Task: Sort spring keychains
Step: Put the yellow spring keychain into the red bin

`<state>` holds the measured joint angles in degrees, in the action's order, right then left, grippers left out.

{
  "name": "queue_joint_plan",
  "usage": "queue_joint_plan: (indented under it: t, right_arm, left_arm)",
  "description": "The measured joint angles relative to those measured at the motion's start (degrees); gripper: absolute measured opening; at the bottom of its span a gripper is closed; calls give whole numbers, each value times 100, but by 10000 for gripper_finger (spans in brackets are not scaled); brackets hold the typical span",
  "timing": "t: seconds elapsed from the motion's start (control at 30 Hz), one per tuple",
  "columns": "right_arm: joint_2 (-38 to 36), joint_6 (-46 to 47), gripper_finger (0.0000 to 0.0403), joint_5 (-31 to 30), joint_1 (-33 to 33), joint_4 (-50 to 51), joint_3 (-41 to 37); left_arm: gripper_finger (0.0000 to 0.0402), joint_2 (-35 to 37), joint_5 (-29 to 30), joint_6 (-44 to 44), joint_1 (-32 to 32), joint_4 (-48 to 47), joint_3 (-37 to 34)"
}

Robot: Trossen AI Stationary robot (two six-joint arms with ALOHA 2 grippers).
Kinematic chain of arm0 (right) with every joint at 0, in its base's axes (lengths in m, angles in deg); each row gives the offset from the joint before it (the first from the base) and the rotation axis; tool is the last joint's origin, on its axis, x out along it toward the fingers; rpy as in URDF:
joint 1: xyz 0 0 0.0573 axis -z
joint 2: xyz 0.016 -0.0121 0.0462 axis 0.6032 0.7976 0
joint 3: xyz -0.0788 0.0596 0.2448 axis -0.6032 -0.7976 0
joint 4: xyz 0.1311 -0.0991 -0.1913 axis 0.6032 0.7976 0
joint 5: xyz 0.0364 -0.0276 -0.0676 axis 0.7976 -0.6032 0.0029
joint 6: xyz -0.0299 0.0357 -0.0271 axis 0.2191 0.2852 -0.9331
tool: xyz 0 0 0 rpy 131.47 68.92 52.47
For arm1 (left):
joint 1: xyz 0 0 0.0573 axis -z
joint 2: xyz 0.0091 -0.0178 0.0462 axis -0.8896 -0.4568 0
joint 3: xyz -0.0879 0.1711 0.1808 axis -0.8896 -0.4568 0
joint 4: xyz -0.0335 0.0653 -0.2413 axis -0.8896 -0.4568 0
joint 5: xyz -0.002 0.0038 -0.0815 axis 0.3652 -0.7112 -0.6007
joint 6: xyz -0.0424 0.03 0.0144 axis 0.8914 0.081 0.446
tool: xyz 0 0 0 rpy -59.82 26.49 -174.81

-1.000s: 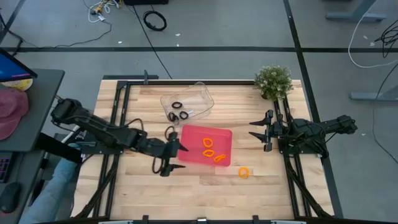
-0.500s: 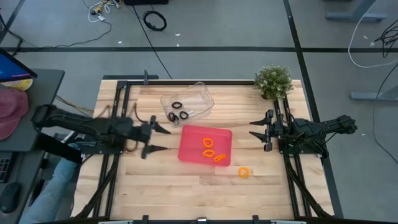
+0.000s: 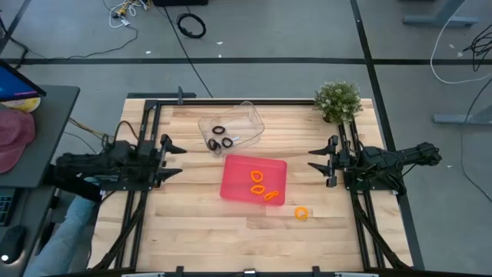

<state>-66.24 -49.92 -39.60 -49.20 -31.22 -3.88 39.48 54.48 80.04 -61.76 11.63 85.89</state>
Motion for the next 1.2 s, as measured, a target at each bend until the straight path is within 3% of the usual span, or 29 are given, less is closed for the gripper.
queue_joint_plan:
  t: [0.13, 0.43, 0.67, 0.83, 0.9, 0.97, 1.1, 1.17, 1.2]
  right_arm:
    - [1, 0, 198, 3, 2, -2, 0]
    - [37, 39, 198, 0, 2, -116, 2]
    - [48, 607, 198, 4, 2, -382, 4]
    - [76, 969, 198, 73, 2, -1301, 2]
    - [76, 2037, 198, 404, 2, -1858, 2]
    - [85, 2474, 198, 1065, -5, -2721, 2]
    - [436, 2181, 198, 3373, -254, -4996, 30]
    - [859, 1954, 198, 3447, -547, -4571, 347]
    - [1153, 1766, 198, 3091, -681, -3414, 773]
  left_arm:
    - [337, 362, -61, -71, 7, 722, -799]
    - [337, 79, 156, -712, 9, -416, -778]
    - [337, -146, 317, -835, 7, -475, -762]
    - [337, -149, 326, -834, 7, -378, -776]
    - [337, -145, 334, -831, 7, -324, -781]
    - [337, -151, 332, -833, 7, -325, -784]
    - [337, -149, 334, -833, 7, -308, -784]
    - [337, -149, 332, -833, 7, -292, -784]
    - [337, -149, 336, -833, 7, -288, -784]
